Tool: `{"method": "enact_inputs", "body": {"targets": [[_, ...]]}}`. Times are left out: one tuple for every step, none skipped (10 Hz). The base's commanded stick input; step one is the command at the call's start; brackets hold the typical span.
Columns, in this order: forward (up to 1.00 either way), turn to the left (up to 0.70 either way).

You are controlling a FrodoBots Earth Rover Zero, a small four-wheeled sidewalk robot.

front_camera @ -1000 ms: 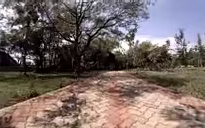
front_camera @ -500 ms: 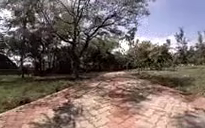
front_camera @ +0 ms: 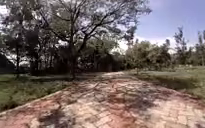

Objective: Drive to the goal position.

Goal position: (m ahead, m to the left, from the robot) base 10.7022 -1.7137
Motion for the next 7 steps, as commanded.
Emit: {"method": "enact_inputs", "body": {"targets": [[0.70,0.00],[0.70,0.00],[0.70,0.00],[0.70,0.00],[0.70,0.00],[0.70,0.00],[0.70,0.00]]}}
